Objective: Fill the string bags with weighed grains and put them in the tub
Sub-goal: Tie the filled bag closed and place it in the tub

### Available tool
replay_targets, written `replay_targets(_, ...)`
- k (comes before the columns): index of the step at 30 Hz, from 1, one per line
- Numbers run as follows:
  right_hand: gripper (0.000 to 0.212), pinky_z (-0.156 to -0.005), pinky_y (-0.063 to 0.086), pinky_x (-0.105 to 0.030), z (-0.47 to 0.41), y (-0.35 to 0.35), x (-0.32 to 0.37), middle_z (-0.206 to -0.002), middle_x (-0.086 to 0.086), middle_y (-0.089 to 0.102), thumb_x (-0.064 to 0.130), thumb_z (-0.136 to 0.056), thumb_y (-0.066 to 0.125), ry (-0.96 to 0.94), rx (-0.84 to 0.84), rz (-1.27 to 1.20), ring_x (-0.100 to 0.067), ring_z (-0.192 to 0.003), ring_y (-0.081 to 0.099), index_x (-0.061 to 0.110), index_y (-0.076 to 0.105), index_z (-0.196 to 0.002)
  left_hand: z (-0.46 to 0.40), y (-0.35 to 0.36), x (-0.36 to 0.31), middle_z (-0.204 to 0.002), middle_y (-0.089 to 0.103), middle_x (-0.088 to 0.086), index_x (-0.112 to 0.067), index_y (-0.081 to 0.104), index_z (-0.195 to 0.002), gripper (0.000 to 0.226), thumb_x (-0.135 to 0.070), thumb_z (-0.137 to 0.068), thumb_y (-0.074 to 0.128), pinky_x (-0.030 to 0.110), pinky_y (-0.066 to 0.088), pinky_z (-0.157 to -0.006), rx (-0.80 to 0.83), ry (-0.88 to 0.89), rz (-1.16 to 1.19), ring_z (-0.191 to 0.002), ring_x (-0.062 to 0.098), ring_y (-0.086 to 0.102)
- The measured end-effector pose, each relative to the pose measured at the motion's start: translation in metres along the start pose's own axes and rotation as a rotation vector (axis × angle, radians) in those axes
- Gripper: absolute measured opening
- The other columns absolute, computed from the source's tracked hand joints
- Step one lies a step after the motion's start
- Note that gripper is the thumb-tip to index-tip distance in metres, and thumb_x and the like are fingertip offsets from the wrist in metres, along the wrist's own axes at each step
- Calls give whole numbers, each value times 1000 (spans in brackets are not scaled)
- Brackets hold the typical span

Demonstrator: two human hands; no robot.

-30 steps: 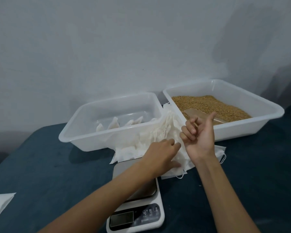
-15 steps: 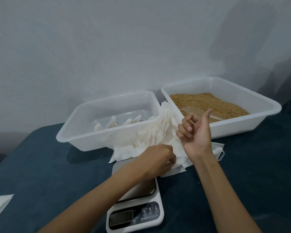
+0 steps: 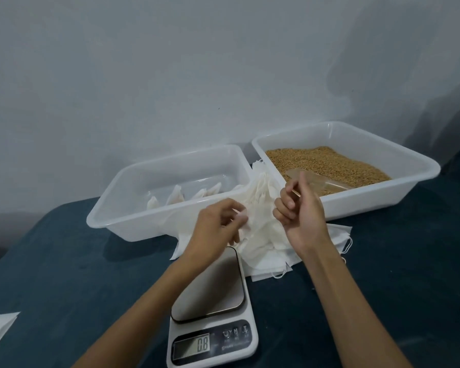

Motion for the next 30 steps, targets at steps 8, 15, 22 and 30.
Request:
replay_targets(8, 32, -43, 35, -23, 3, 9, -23, -106, -3, 68, 39, -95, 67, 60, 178, 529, -11, -52, 45, 11, 65, -110, 23, -38, 30, -96, 76, 11, -16, 79, -92, 15, -24, -95, 67, 30, 61, -77, -175, -205, 592, -89, 23, 72)
replay_targets(15, 21, -42, 33, -20, 9, 8, -38, -80, -2, 60, 24, -90, 77, 336, 423, 760, -10, -51, 46, 6, 71, -100, 33, -42, 39, -96, 77, 12, -9, 68, -99, 12, -19, -98, 63, 31, 61, -74, -218, -221, 772, -86, 23, 75)
replay_targets(22, 20, -40, 36, -19, 3, 5, -37, -74, -2, 60, 9, -86, 75, 316, 230, 493, -10, -50, 47, 7, 64, -103, 41, -42, 41, -80, 71, 16, 2, 62, -98, 13, -10, -100, 67, 33, 63, -68, -338, -236, 567, -67, 25, 72)
replay_targets(30, 9, -59, 54, -22, 10, 13, -44, -70, -7, 66, 10, -87, 76, 246, 305, 640, -13, -64, 63, 15, 78, -79, 45, -43, 36, -90, 72, 16, -2, 60, -102, 9, -2, -98, 68, 32, 61, -61, -482, -178, 424, -67, 22, 69)
Point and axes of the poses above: each hand's wrist, its own z-axis away from the middle knuckle, its own y-axis out of the palm, x = y × z, the point moved 1 cm from there along -z, towards the middle knuckle
